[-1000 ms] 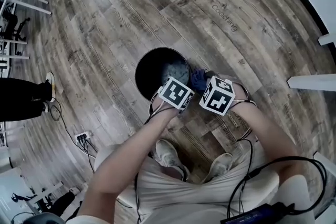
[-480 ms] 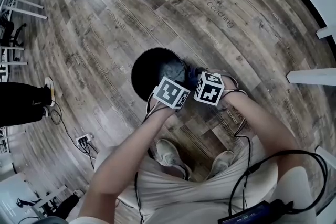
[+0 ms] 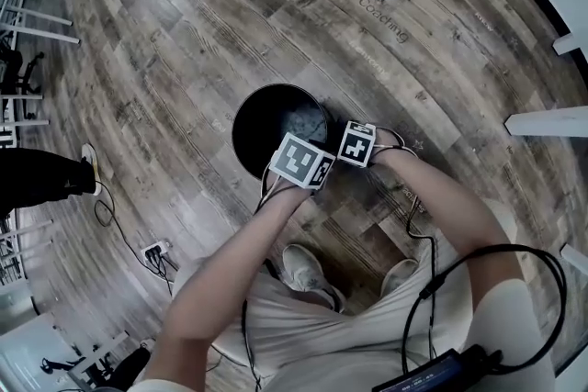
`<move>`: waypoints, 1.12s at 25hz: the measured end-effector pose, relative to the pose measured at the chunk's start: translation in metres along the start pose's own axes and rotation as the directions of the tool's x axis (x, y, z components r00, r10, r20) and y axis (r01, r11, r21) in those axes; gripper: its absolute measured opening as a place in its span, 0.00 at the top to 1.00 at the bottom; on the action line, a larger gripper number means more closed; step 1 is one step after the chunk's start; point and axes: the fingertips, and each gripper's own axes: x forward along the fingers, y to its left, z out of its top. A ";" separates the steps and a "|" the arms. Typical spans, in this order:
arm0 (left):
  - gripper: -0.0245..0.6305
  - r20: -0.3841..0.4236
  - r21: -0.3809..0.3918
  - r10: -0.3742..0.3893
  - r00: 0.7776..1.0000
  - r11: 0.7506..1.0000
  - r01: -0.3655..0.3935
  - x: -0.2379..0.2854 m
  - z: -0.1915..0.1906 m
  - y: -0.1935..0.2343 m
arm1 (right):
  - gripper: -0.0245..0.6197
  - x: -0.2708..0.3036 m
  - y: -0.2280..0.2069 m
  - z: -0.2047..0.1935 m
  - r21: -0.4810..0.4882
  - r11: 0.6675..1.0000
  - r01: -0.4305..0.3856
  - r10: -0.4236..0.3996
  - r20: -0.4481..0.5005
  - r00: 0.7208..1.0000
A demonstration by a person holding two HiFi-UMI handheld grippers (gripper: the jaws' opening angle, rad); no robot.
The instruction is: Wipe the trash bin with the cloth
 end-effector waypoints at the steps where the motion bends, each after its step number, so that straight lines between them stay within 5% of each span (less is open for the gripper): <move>1: 0.86 0.005 -0.001 -0.001 1.000 1.000 0.001 0.000 -0.001 -0.001 | 0.78 0.011 0.002 -0.006 0.023 1.000 -0.010 0.011 -0.006 1.000; 7: 0.86 0.022 0.022 -0.022 1.000 1.000 0.021 0.000 -0.002 -0.005 | 0.78 0.030 0.009 -0.022 0.083 0.996 -0.018 0.019 -0.009 1.000; 12: 0.76 -0.005 0.161 -0.030 1.000 0.986 0.031 -0.014 -0.002 -0.012 | 0.78 -0.012 -0.006 -0.018 0.154 0.988 0.016 -0.018 0.012 1.000; 19: 0.74 -0.177 0.382 0.056 0.983 0.924 0.016 -0.028 -0.033 -0.021 | 0.78 -0.093 0.029 0.005 0.037 0.996 -0.083 0.083 -0.009 0.997; 23: 0.74 -0.243 0.473 0.141 0.960 0.881 -0.010 -0.035 -0.062 -0.005 | 0.78 -0.130 0.050 0.037 0.097 0.982 -0.160 0.152 0.079 0.985; 28: 0.75 -0.274 0.516 0.169 0.947 0.857 -0.003 -0.033 -0.083 0.002 | 0.78 -0.134 0.083 0.048 0.115 0.957 -0.266 0.262 0.048 0.964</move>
